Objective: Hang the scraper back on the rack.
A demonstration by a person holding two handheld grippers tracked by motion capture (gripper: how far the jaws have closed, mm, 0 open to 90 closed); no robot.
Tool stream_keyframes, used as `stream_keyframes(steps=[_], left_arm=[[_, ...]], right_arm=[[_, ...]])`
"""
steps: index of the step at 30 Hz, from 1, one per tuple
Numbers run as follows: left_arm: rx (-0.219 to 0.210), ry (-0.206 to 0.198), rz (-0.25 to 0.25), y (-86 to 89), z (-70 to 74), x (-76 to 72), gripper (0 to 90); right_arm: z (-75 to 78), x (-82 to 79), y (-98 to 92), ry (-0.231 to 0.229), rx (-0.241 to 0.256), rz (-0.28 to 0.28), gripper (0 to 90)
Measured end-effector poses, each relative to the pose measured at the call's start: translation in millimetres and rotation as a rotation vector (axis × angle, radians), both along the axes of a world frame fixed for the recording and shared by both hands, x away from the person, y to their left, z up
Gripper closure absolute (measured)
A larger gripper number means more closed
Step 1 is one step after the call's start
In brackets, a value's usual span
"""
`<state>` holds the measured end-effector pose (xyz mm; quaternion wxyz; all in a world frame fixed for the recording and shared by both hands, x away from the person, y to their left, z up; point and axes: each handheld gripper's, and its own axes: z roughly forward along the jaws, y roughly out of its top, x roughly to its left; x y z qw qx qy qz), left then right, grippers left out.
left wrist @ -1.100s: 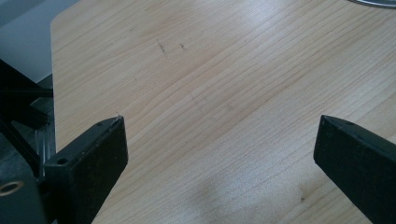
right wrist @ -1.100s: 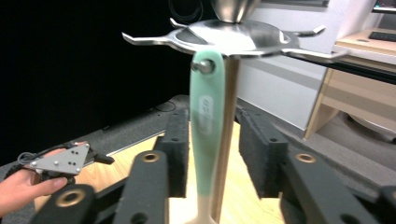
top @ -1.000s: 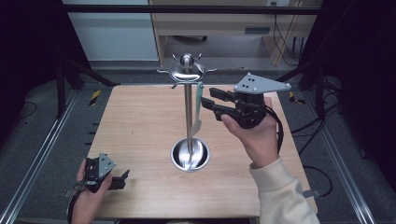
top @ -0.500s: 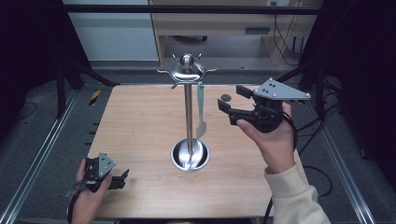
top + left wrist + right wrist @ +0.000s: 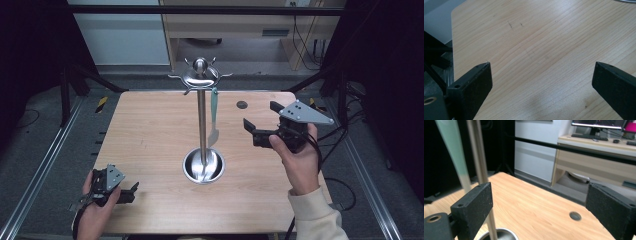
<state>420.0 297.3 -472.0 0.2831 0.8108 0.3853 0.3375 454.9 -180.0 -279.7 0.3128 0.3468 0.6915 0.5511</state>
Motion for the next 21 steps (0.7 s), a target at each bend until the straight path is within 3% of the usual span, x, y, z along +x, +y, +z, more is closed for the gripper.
stream_keyframes(steps=[7,18,21], left_arm=[[-0.008,-0.004,0.013,2.9,0.3,-1.1,2.7],[-0.012,-0.002,0.018,4.0,-0.1,-0.2,2.7],[-0.01,-0.005,0.016,4.1,0.5,-0.7,2.7]], right_arm=[[-29.9,1.3,-12.8,0.034,0.002,-0.07,10.1],[-81.4,-1.0,-21.6,0.098,-0.005,-0.096,11.5],[-96.0,-0.3,-19.1,0.121,-0.032,-0.096,11.6]])
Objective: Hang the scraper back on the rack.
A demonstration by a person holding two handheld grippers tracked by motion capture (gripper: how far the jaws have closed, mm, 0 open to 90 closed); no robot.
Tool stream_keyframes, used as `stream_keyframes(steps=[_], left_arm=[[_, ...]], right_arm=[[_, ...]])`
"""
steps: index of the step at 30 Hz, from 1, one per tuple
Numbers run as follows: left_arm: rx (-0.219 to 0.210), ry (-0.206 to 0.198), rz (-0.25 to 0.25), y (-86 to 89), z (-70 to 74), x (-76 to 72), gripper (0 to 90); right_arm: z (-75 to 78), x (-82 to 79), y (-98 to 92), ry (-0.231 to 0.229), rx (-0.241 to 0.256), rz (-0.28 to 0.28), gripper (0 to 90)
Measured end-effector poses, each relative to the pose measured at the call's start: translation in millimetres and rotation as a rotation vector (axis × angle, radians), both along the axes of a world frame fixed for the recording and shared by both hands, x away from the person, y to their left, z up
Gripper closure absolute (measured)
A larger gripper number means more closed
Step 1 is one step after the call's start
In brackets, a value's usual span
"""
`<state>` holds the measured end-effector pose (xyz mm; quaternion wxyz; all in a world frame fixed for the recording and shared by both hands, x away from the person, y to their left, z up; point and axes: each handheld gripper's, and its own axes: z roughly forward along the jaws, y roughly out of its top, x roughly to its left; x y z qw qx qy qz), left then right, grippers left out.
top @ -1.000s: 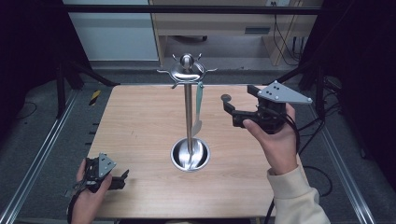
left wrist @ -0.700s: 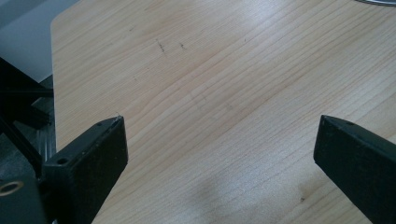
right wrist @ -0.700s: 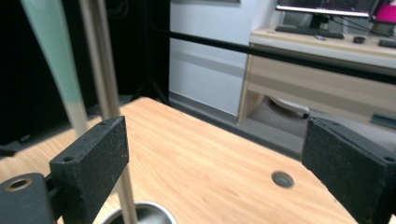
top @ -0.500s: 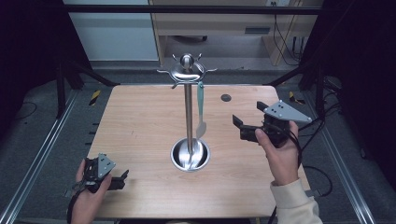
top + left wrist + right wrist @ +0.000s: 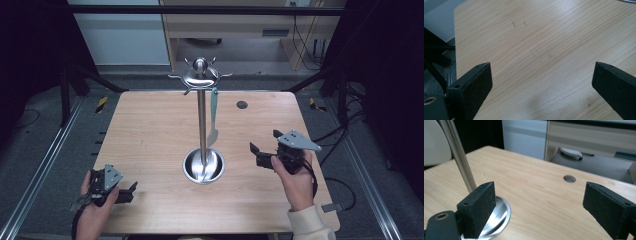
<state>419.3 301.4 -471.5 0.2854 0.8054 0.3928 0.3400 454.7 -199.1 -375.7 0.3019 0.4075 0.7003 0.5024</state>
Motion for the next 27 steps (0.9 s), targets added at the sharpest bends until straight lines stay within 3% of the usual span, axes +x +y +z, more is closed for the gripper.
stream_keyframes(steps=[15,21,27], left_arm=[[0.006,0.007,-0.011,-2.4,-0.6,1.4,2.7],[0.012,0.009,-0.018,-2.8,0.1,1.0,2.6],[0.007,0.011,-0.021,-3.9,-0.5,1.9,2.7]], right_arm=[[-52.7,11.7,0.1,0.058,-0.084,-0.053,12.8],[-76.1,14.9,-0.5,0.108,-0.107,-0.062,13.0],[-85.2,19.4,-4.4,0.132,-0.131,-0.08,13.5]])
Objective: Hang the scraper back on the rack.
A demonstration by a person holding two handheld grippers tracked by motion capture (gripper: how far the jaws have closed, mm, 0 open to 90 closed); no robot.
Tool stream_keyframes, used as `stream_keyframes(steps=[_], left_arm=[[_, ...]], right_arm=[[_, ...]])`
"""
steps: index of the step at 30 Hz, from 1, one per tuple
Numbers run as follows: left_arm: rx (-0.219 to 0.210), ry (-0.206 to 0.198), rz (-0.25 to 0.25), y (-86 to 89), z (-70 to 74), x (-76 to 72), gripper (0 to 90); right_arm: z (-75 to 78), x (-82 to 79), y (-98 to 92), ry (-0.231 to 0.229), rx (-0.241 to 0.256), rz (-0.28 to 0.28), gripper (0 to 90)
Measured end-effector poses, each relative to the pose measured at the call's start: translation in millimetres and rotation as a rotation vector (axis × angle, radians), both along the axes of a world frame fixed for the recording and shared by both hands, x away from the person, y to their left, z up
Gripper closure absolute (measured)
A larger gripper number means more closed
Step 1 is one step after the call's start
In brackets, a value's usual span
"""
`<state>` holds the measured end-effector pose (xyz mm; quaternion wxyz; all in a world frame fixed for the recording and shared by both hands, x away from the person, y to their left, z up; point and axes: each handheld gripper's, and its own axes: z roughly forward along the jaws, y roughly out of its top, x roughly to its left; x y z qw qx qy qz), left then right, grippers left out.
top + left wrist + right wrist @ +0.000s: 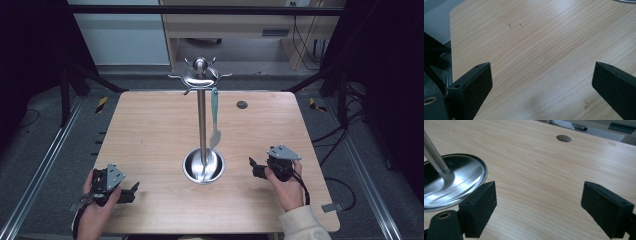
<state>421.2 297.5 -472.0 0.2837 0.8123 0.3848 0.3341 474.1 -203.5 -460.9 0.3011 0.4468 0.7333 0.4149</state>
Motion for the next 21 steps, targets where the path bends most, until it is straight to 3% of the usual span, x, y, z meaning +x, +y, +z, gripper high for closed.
stream_keyframes(steps=[6,9,15,21], left_arm=[[-0.003,-0.005,-0.001,-0.6,0.2,-0.2,2.7],[0.002,0.0,-0.005,-1.1,-0.1,0.4,2.7],[0.003,-0.001,-0.005,-1.1,0.0,0.3,2.7],[0.002,0.0,-0.012,-2.2,0.0,-0.3,2.7]], right_arm=[[-7.7,6.8,-5.9,0.03,-0.014,-0.015,13.7],[-11.1,8.6,-8.5,0.055,0.014,-0.02,13.7],[-17.4,11.2,-16.0,0.111,0.017,-0.045,13.7],[-16.1,6.3,-17.2,0.117,0.033,-0.056,13.3]])
